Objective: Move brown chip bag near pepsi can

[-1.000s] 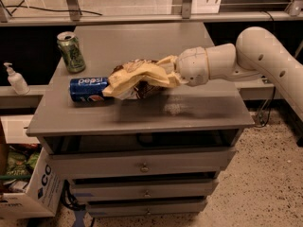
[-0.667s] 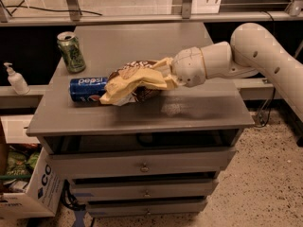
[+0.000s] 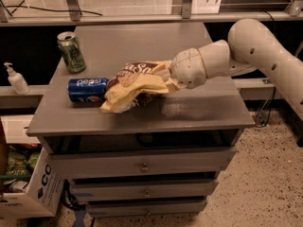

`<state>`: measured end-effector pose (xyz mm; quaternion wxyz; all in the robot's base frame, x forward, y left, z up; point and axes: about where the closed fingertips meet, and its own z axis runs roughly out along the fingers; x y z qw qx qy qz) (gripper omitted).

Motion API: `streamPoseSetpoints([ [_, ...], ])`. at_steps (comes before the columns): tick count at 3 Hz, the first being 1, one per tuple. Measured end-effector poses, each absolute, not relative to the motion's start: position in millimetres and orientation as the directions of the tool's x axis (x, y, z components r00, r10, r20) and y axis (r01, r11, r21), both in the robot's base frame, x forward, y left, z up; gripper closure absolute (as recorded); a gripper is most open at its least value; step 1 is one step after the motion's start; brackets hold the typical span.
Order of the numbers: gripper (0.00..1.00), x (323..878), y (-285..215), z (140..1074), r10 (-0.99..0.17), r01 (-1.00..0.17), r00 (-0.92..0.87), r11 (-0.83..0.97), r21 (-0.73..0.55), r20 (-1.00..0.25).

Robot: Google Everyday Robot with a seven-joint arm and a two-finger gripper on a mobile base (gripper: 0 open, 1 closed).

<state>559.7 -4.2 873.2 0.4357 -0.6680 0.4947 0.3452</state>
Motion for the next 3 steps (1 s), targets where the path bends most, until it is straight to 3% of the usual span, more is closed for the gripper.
streamPoseSetpoints([
  [3, 0.14, 548.8, -11.8, 869.7, -0.376, -0.954, 0.292, -0.185, -0.238, -0.879],
])
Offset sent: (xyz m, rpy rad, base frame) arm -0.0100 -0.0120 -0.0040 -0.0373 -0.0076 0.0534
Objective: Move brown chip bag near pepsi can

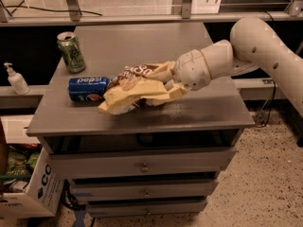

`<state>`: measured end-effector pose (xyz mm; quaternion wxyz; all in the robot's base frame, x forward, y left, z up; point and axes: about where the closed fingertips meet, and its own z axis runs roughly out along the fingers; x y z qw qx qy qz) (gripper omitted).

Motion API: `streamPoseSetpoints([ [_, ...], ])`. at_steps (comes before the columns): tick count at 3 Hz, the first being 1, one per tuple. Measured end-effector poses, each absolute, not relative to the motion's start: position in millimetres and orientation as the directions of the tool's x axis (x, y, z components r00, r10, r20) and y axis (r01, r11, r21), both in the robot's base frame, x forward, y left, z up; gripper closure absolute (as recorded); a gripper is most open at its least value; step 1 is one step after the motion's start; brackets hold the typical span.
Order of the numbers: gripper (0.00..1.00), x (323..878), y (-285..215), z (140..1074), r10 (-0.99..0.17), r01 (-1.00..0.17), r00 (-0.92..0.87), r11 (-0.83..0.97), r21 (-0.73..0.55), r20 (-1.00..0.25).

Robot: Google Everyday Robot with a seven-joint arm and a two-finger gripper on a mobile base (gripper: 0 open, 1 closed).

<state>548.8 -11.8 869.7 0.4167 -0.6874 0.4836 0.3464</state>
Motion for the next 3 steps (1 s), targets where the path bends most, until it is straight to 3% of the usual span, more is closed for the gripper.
streamPoseSetpoints([
  [1, 0.00, 544, -16, 873, -0.384, -0.954, 0.290, -0.191, -0.232, -0.876],
  [3, 0.00, 546, -42, 930, -0.385, -0.926, 0.376, -0.176, -0.333, -0.843],
])
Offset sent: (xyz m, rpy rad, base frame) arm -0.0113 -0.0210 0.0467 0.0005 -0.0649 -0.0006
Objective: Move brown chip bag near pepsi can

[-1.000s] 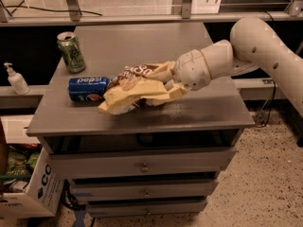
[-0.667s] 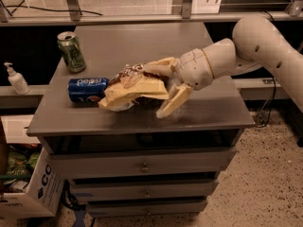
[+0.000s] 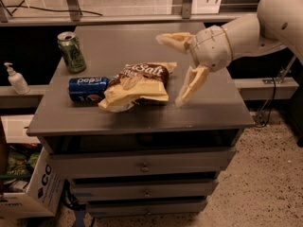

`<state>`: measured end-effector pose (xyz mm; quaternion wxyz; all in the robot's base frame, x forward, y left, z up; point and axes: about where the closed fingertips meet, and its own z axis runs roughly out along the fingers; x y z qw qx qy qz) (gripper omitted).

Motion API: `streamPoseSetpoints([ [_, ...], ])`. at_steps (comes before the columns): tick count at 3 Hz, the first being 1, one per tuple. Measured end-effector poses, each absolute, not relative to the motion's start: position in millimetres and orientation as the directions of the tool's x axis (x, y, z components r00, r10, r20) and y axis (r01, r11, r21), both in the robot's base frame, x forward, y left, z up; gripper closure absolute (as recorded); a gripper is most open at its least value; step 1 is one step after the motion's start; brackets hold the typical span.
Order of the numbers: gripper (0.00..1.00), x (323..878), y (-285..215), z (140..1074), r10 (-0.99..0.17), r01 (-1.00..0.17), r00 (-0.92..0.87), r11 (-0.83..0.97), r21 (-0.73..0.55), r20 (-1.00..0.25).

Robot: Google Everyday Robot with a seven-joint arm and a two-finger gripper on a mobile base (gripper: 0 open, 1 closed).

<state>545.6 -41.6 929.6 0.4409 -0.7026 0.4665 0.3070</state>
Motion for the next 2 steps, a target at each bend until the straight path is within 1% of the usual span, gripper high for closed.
streamPoseSetpoints([
  [1, 0.00, 552.8, -60.9, 961.2, -0.383, -0.907, 0.422, -0.169, -0.386, -0.822],
  [2, 0.00, 554.8, -62.9, 967.7, -0.381, -0.902, 0.431, -0.162, -0.400, -0.818],
])
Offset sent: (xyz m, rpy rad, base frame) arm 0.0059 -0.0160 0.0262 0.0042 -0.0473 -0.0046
